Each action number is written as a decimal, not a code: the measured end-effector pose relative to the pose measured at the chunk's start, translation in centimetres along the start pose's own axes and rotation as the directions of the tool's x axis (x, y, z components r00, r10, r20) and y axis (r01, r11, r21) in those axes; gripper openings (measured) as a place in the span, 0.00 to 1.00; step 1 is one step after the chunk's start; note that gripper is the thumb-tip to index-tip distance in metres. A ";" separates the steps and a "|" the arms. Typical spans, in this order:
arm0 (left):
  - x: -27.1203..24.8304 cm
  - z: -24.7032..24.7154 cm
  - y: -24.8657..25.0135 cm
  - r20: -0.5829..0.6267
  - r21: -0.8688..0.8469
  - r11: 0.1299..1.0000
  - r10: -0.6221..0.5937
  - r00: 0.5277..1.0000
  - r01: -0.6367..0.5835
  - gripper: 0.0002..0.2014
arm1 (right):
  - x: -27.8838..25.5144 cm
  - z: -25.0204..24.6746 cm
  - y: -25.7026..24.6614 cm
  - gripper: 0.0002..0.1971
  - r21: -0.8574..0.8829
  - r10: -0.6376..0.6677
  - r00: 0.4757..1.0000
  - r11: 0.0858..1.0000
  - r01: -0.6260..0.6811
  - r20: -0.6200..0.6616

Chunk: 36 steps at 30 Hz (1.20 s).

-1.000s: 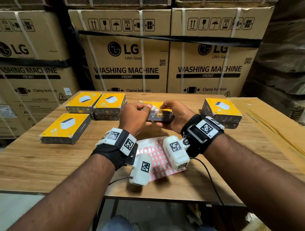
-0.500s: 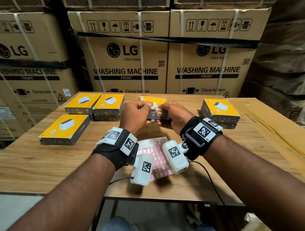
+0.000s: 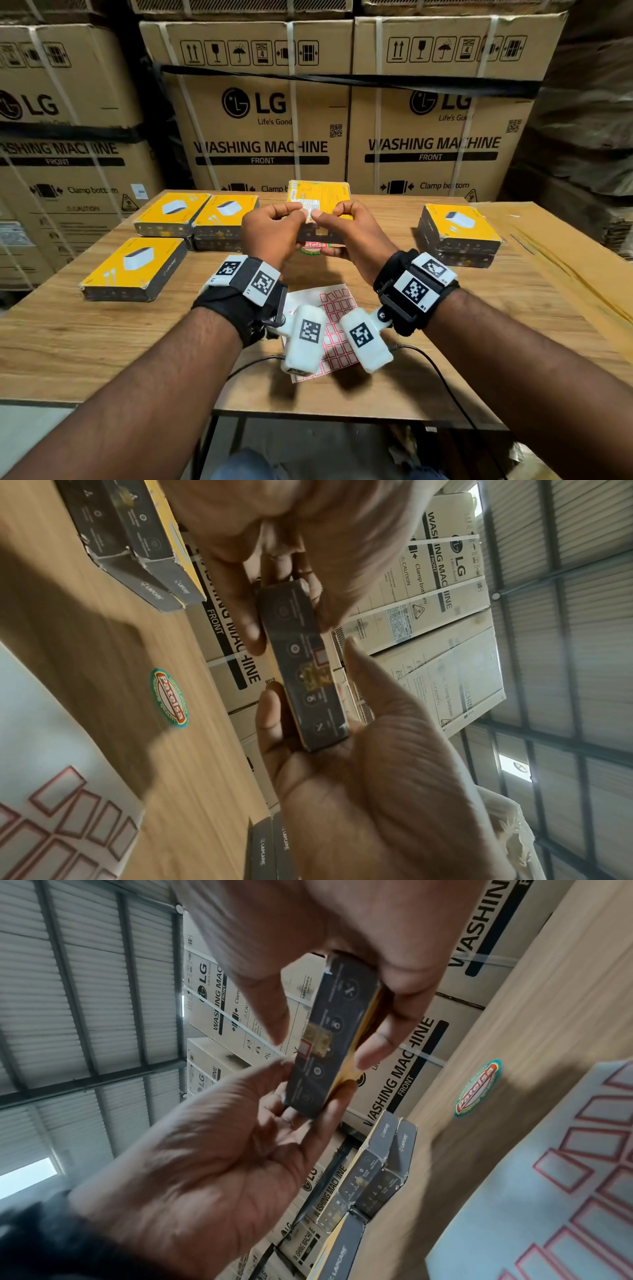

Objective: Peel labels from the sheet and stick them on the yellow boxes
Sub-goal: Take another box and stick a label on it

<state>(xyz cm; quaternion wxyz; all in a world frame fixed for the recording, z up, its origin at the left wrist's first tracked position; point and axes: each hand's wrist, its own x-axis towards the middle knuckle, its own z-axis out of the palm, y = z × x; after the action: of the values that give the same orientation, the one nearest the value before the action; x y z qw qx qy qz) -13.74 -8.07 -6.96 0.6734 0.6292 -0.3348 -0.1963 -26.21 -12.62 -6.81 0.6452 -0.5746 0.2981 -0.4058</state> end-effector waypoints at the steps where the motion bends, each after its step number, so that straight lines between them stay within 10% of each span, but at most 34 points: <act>1: 0.0 0.0 -0.2 0.001 -0.012 1.000 0.006 1.000 -0.006 0.04 | 0.1 -0.1 0.1 0.18 0.002 -0.016 1.000 1.000 0.016 0.002; 9: -0.3 -0.1 -0.6 0.020 -0.004 0.999 0.033 0.999 -0.033 0.07 | 0.9 -0.9 -0.5 0.14 0.061 0.044 0.998 0.997 -0.046 0.033; 13: -0.8 -0.3 -0.7 0.046 0.114 0.973 0.197 0.979 -0.201 0.24 | 1.0 -0.9 -0.8 0.01 0.096 0.071 0.997 0.993 -0.072 0.016; 21: -0.9 -0.5 -0.6 0.058 0.324 0.858 0.402 0.914 -0.399 0.20 | 1.3 -1.5 -0.7 0.19 0.129 0.107 0.990 0.985 -0.119 0.093; 36: -0.9 0.0 -0.5 0.027 0.191 0.954 0.232 0.972 -0.232 0.16 | 1.5 -1.5 -0.3 0.27 -0.099 -0.008 0.989 0.995 0.023 0.149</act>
<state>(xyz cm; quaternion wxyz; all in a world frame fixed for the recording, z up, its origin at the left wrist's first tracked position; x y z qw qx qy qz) -14.31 -7.53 -7.59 0.6270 0.6474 -0.4251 -0.0837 -26.80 -14.63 -6.61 0.6327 -0.6372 0.2648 -0.3515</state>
